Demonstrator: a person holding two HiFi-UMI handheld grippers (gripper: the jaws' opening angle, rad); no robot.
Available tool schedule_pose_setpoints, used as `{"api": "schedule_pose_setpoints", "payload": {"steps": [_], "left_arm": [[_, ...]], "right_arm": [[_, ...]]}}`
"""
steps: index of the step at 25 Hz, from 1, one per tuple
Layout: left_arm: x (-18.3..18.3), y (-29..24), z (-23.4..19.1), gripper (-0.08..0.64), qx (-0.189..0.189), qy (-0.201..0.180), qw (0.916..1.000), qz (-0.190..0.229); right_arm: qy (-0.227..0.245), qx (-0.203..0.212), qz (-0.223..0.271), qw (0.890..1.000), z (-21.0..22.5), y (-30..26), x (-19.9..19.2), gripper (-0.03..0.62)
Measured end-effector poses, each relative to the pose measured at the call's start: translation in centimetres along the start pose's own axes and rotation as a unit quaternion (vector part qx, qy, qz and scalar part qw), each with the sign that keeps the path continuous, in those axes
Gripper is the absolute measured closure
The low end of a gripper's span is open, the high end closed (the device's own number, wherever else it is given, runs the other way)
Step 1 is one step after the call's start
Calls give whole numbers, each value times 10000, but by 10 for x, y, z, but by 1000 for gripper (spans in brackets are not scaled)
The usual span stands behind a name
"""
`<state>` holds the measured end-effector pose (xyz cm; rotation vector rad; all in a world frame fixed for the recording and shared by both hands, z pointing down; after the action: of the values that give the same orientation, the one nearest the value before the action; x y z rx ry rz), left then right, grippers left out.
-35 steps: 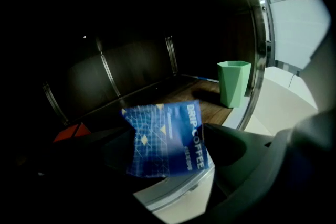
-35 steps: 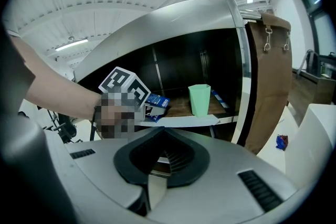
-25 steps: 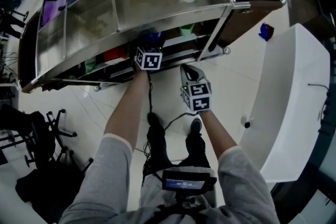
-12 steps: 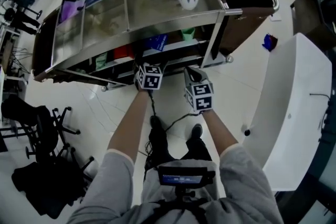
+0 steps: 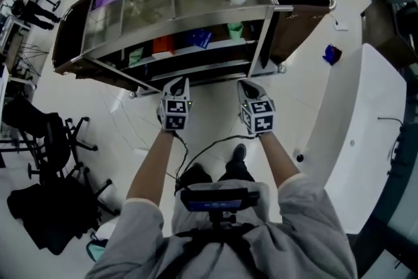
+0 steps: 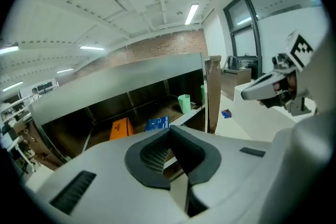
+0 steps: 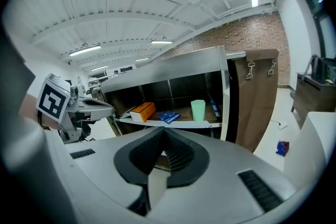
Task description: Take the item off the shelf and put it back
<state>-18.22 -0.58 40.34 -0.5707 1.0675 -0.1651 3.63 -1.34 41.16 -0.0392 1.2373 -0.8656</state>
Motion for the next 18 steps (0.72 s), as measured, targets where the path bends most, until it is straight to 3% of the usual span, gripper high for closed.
{"api": "schedule_pose_setpoints", "payload": {"steps": [8,18], "left_arm": [[-22,91,-28,554,-285,663,9963,464],[-101,189,-55,554,-351,1207,9909,473]], "right_arm": [[141,121,203,9996,-76,53,-16,583],[-103,-143,461,9988,-139,100,-63,583]]}}
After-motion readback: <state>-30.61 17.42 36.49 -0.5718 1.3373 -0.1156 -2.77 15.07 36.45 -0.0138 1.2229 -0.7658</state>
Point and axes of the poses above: the fingertips, and each gripper's own axes: y backward along the fingers, z to its right, x out of its top, the point moved 4 cm from there along y, backward along the fingers, and after that the axes turned 12 degrees about -y, right-handed, at the moved point
